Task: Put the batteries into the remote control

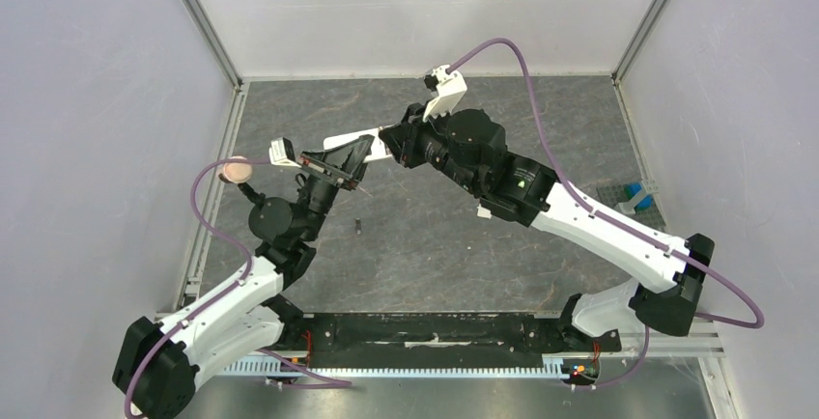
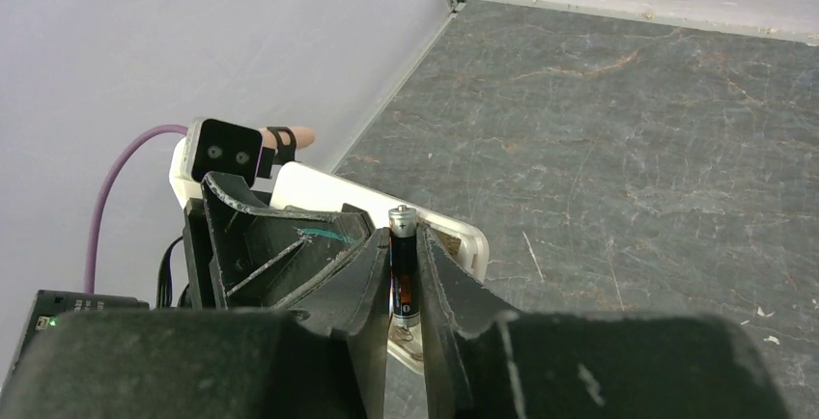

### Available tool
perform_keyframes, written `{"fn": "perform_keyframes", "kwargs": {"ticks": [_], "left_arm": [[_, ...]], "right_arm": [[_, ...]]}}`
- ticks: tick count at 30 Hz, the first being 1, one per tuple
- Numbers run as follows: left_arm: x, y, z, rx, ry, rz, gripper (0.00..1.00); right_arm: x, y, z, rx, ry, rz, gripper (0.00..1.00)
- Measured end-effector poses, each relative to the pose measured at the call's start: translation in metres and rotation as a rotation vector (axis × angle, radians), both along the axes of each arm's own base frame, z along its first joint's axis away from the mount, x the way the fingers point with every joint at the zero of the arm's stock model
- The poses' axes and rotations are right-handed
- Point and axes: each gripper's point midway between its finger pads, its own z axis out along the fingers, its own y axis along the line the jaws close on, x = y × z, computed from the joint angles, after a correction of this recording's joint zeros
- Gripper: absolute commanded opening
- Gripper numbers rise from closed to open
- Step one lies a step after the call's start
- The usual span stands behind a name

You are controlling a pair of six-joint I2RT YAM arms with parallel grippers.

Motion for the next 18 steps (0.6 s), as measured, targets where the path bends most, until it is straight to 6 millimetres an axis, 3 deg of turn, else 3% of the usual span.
{"fn": "perform_keyframes", "kwargs": {"ticks": [18], "left_arm": [[0.006, -0.002, -0.005, -0.002, 0.02, 0.012, 0.02]], "right_arm": [[0.001, -0.001, -0.009, 0.037, 0.01, -0.09, 0.22]]}}
